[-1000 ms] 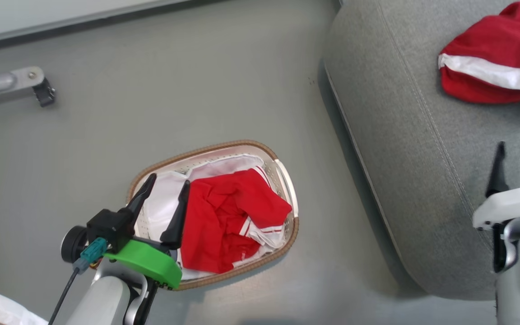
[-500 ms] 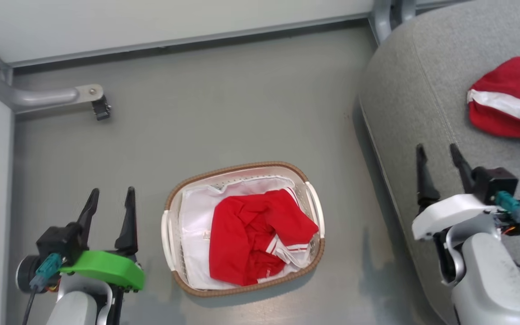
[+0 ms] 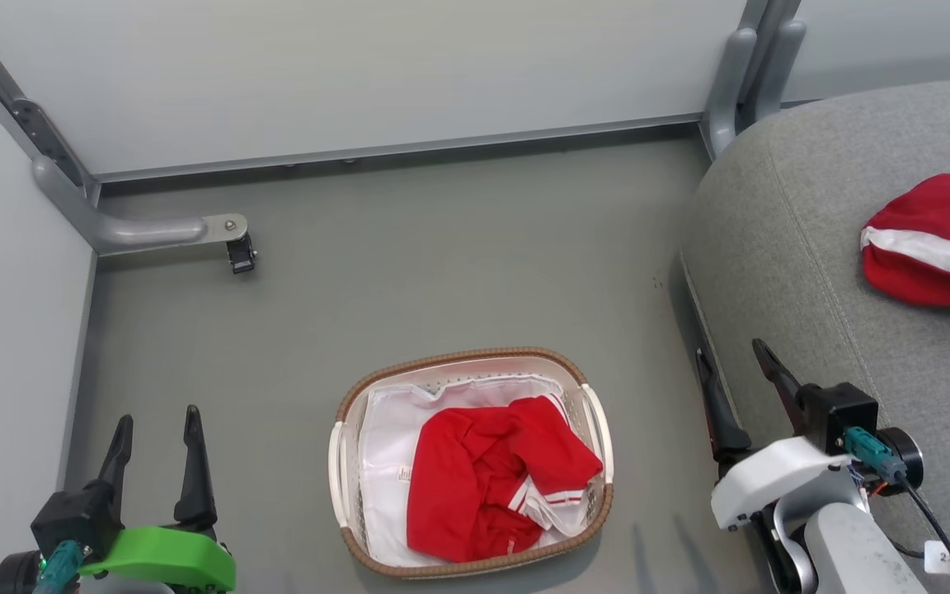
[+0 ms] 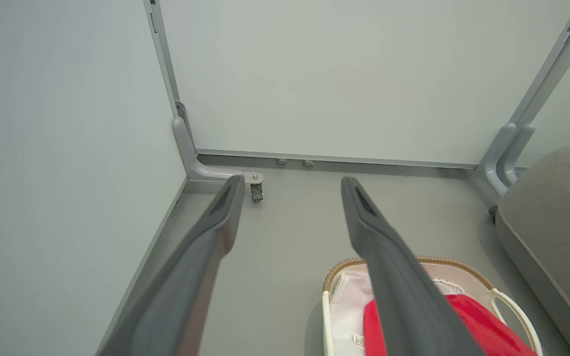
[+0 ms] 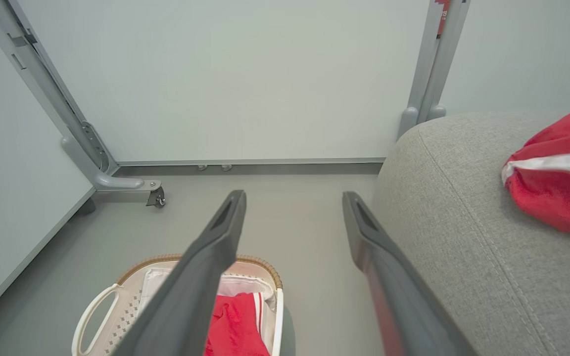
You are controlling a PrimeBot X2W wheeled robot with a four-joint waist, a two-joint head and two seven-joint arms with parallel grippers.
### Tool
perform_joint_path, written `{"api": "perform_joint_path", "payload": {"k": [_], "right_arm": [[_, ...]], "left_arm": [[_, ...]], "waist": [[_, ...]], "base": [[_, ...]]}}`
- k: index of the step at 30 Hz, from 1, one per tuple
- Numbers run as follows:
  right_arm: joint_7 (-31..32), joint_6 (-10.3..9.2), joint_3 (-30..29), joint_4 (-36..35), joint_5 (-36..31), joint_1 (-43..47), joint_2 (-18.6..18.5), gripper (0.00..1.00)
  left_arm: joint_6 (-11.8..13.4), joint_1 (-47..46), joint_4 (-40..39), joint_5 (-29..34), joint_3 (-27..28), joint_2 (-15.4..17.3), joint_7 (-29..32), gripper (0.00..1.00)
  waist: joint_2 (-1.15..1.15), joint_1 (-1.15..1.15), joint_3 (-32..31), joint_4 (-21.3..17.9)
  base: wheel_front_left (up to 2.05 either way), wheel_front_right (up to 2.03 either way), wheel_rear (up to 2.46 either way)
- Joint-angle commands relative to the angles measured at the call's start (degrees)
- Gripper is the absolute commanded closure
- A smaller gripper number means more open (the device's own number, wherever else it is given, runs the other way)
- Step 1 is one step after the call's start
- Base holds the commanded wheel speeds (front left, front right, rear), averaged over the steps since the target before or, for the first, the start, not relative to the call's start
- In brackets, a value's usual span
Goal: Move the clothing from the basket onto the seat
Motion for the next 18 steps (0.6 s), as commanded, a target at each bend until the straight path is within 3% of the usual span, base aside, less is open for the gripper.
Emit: {"api": "perform_joint_path", "payload": {"k": [1, 10, 18], "right_arm": [[-0.1, -0.06, -0.1, -0.5, -0.5, 1.5, -0.3, 0.00], [-0.1, -0.06, 0.2, -2.2, -0.6, 5.9, -0.3, 0.00], [-0.1, -0.06, 1.1, -2.0, -0.3, 4.6, -0.3, 0.00]], "left_arm": [[-0.2, 1.5, -0.8, 0.7, 0.6, -0.5, -0.1, 0.00], [-0.2, 5.3, -2.1, 0.8, -0.3, -1.8, -0.1, 0.00], [-0.2, 4.0, -0.7, -0.3, -2.8, -1.0, -0.1, 0.00]], "waist": [[0.00, 0.00, -1.5, 0.6], [0.00, 0.00, -3.2, 0.9], [0.00, 0.00, -1.9, -0.2]], "base": [[0.00, 0.00, 0.00], [0.00, 0.00, 0.00], [0.00, 0.00, 0.00]]}}
